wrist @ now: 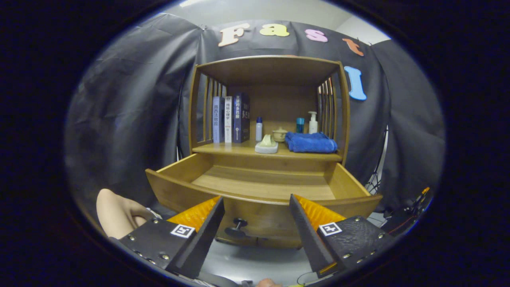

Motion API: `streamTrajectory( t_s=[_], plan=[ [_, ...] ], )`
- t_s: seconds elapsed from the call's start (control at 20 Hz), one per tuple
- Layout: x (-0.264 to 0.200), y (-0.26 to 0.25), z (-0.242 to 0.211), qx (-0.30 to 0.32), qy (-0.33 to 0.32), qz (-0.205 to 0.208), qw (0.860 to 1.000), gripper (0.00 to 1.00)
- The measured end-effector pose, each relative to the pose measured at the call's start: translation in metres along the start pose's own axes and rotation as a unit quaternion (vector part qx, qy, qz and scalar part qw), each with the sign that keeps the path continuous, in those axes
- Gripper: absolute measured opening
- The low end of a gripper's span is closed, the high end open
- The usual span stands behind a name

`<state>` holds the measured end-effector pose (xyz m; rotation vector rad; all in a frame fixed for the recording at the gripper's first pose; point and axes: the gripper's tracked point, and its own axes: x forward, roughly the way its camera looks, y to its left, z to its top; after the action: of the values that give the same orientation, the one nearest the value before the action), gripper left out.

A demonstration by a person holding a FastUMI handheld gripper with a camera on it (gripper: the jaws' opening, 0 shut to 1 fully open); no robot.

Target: Pull open the drawer, take out the items inside it, and place them on the countertop above the cabinet.

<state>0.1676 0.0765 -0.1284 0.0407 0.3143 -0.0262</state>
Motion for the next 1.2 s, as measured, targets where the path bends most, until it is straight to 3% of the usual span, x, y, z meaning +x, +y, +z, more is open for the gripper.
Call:
streamTrajectory(
  t_s=[0.25,0.9,1.2],
  plan=[
    [0.018,-0.004,-0.006,0.014,-0.002,-0.03,0.999,0.98],
    [0.04,-0.007,-0.006,-0.021,-0.006,-0.094,0.995,0.97],
    [0.052,-0.013,-0.002,-0.013,-0.008,-0.083,0.996,0.99]
  ],
)
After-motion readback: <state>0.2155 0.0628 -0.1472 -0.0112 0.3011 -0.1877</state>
